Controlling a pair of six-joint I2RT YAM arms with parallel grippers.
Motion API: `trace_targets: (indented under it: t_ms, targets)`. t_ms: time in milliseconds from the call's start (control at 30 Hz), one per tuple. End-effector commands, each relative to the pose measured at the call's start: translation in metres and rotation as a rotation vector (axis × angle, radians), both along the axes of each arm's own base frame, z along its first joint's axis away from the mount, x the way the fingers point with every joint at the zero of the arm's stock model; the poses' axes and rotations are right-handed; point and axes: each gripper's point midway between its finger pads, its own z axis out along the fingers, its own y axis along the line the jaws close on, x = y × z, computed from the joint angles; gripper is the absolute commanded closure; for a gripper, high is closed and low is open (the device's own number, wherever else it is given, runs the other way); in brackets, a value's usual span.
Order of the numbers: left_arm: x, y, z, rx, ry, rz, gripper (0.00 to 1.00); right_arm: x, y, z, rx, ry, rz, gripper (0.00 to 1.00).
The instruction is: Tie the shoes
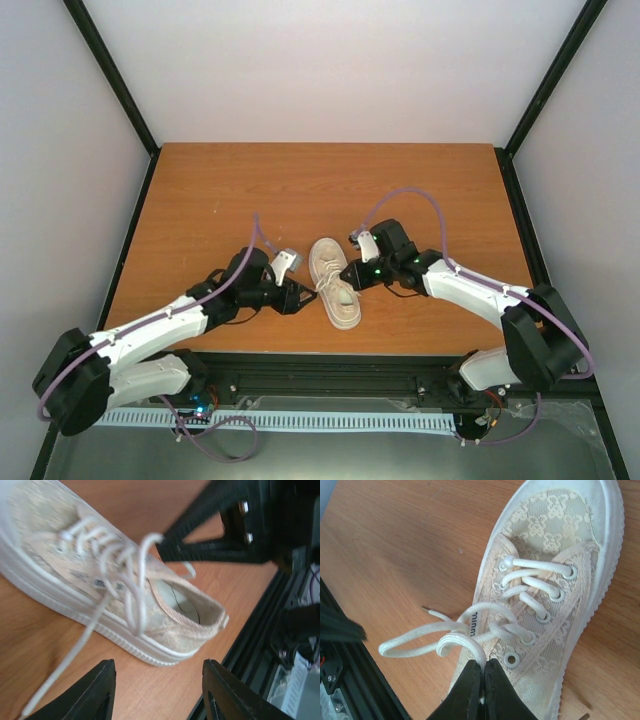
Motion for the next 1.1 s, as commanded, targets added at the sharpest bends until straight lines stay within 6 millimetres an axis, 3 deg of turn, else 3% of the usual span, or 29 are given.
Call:
trace_targets:
  t_ms: [0,100,200,300,500,667,867,967,1067]
  targets:
    - [0.035,0.021,0.031,-0.027,0.04,0.223,0.48,-0.006,-0.007,-0.004,-0.025,-0.009,0.005,0.97]
    - [0.06,0.028,0.044,-0.063,0.055,0.304,0.46,-0.008,-0.01,-0.005,-0.031,-0.01,-0.005,0.97]
    - [0.068,0.01,0.052,-0.096,0.084,0.254,0.44,-0.01,-0.013,-0.007,-0.037,-0.01,-0.013,0.97]
    - [0.065,-0.007,0.054,-0.135,0.126,0.168,0.43,-0.01,-0.015,-0.005,-0.039,-0.017,-0.018,0.97]
    - [0.049,-0.007,0.021,-0.033,0.213,0.094,0.4,-0.009,-0.017,-0.004,-0.049,-0.029,-0.028,0.97]
    - [0.037,-0.02,0.015,-0.019,0.222,0.037,0.41,-0.008,-0.017,-0.004,-0.045,-0.027,-0.032,0.97]
    - [0.036,-0.032,0.008,0.009,0.226,0.009,0.44,-0.009,-0.018,-0.002,-0.045,-0.029,-0.036,0.97]
    - [0.035,-0.035,-0.001,0.033,0.243,0.001,0.6,-0.008,-0.019,0.0,-0.048,-0.038,-0.042,0.97]
    - [0.033,-0.04,0.002,0.02,0.229,-0.015,0.86,-0.008,-0.021,-0.001,-0.053,-0.037,-0.048,0.97]
